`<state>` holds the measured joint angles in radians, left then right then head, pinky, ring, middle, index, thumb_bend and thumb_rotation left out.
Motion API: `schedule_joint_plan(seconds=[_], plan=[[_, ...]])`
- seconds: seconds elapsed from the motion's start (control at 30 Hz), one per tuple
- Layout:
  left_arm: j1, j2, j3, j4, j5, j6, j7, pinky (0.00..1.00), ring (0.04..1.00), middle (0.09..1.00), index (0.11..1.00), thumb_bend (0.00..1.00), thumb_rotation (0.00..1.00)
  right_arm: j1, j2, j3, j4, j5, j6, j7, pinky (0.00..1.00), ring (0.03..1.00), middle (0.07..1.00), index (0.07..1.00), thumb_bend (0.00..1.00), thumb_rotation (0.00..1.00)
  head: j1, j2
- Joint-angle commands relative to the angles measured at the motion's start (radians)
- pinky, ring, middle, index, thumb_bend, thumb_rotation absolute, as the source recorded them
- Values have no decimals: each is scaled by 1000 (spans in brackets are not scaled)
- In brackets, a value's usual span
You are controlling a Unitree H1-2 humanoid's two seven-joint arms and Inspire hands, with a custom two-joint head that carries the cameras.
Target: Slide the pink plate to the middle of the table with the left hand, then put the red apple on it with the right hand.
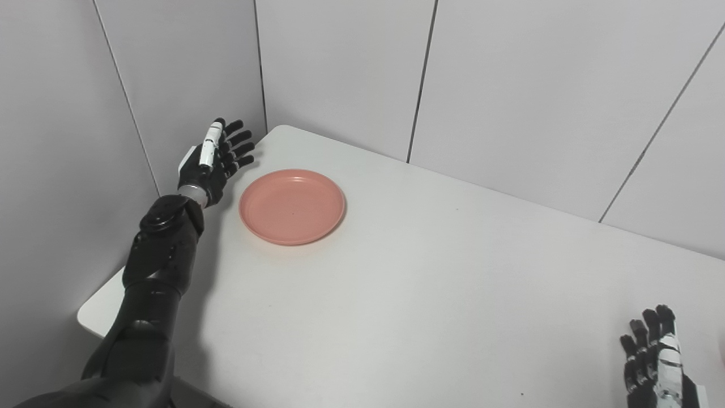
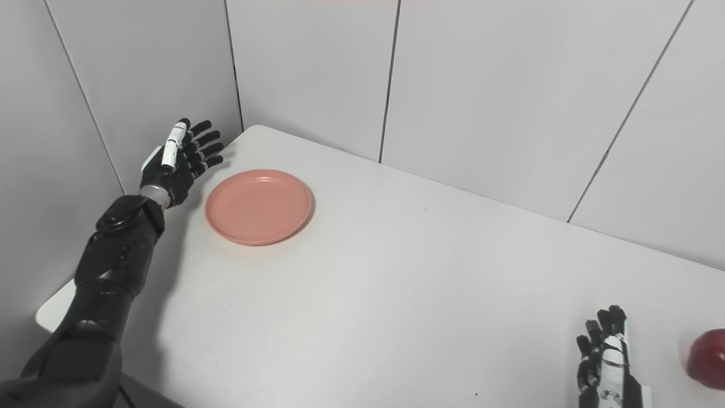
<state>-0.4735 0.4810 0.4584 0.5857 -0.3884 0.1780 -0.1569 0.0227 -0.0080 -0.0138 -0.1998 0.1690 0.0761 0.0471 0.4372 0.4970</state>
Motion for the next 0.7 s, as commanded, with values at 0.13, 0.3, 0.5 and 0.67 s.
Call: schedule_joint_plan(seconds=[0.13, 0.3, 0.5, 0.67], plan=[[-44, 32, -2, 35, -6, -73, -26, 837, 853, 859, 836, 307, 1000, -21, -2, 0, -46, 1, 14, 2, 1000, 1000, 1000, 1000, 9, 1000, -2, 0], [-45, 30, -2, 45, -15, -68, -35, 840, 853, 860, 846, 311, 1000, -21, -2, 0, -41, -1, 8, 2, 1000, 1000, 1000, 1000, 11, 1000, -2, 0], [-38, 30, -7, 44, -9, -64, -41, 845, 857, 860, 852, 319, 1000, -20, -2, -1, -48, 2, 13, 2, 1000, 1000, 1000, 1000, 13, 1000, -2, 2], [-35, 32, -15, 60, -3, -73, -44, 858, 868, 866, 855, 323, 1000, -23, -3, -4, -41, 9, 10, 4, 1000, 1000, 1000, 1000, 14, 1000, -3, 1]])
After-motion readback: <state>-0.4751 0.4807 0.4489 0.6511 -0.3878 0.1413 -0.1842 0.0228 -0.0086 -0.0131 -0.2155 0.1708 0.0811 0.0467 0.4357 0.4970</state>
